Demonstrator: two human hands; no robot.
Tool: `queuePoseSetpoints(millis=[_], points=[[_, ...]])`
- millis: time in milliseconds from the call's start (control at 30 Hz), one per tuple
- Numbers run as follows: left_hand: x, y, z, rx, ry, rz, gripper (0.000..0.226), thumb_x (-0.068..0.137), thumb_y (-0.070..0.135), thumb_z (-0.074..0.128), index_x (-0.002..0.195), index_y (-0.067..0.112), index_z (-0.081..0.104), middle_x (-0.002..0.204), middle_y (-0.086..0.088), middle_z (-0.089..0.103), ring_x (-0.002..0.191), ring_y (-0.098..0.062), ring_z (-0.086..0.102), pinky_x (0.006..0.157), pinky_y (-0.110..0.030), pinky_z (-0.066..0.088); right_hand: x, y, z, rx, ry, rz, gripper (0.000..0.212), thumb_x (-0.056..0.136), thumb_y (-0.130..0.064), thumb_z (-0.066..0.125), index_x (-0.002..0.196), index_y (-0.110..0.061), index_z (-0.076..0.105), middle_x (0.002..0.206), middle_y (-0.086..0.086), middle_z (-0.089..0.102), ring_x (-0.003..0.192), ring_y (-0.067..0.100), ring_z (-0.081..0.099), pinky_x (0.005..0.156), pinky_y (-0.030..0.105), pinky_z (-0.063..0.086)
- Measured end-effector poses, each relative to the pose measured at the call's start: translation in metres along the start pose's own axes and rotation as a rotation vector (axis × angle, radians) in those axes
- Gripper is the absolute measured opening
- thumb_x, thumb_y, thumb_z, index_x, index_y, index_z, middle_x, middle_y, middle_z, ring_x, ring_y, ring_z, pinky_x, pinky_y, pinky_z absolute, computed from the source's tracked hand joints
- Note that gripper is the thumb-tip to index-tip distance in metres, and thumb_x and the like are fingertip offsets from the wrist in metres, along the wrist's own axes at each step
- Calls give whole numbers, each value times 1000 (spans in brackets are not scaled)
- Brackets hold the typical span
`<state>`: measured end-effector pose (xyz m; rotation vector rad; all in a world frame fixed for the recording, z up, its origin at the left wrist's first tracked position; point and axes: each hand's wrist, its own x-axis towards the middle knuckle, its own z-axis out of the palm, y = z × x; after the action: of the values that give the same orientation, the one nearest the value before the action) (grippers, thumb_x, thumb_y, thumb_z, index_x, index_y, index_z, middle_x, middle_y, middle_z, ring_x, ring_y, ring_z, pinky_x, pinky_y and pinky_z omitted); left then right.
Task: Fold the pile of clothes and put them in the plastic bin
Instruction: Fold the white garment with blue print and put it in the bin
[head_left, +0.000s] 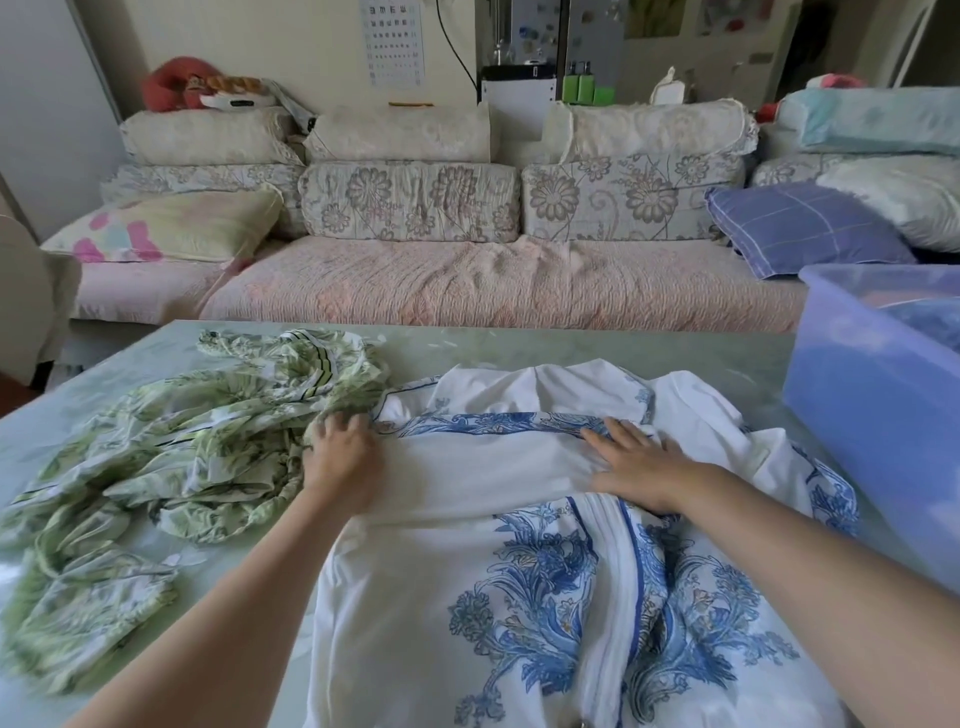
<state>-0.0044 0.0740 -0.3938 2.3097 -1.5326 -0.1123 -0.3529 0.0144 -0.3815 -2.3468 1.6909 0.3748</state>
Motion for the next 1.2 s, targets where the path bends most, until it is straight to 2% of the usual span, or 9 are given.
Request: queuePoseSetpoints(millis=[100,333,500,600,700,867,1000,1100,1200], points=[[7,-3,-4,195,122,-108,34,96,23,39,125,9,49,132,-19,48,121,-37,42,97,-45,38,10,-1,3,-35,14,6,87,89,-80,28,155,-41,-14,162,-2,-27,152,20,-16,120,59,-1],[16,9,-21,401,-46,-159,28,89,16,53,115,10,62,109,-6,67,101,-26,64,69,-32,45,14,-16,4,-134,132,-31,81,94,-68,37,157,-42,-8,166,5,-17,153,25,-12,119,61,-3],[34,4,-26,69,198,-127,23,95,-2,43,116,-1,51,114,-22,62,98,-37,63,67,-39,45,17,-21,3,-68,147,1,75,96,-56,37,157,-43,-4,166,4,-16,154,24,-8,120,59,-2],[50,-1,-38,-217,395,-154,10,95,-3,39,98,1,47,101,-27,61,82,-36,55,65,-42,39,22,-27,4,-46,186,7,71,97,-53,31,157,-41,-5,166,7,-15,153,28,-8,121,58,0],[63,-11,-41,-231,446,-150,12,92,-6,37,93,4,44,96,-23,57,76,-32,48,63,-42,36,29,-41,4,-28,184,-20,68,99,-52,30,157,-40,-4,166,9,-15,153,31,-9,121,56,0],[60,-7,-28,94,206,-200,39,87,-4,54,124,0,47,133,-25,36,102,-41,56,70,-42,46,38,-46,11,-33,158,-18,64,101,-51,25,157,-41,-2,167,5,-14,153,28,-11,122,57,0],[50,39,-28,249,306,249,44,84,10,53,128,16,52,129,-13,46,114,-33,47,93,-44,43,29,-43,6,42,151,-31,69,100,-51,34,158,-37,0,166,7,-13,153,29,-12,122,57,-2],[33,73,-19,166,-21,497,39,98,39,47,136,30,52,145,-2,46,130,-26,42,108,-45,36,10,-40,1,119,178,-45,70,101,-50,38,160,-32,4,167,8,-10,153,28,-9,123,53,0],[6,83,-2,140,-401,461,63,98,50,46,153,32,24,161,-2,21,146,-30,22,115,-52,27,-16,-37,-8,131,238,-83,64,103,-45,35,159,-31,9,167,6,-5,154,25,-4,123,49,5]])
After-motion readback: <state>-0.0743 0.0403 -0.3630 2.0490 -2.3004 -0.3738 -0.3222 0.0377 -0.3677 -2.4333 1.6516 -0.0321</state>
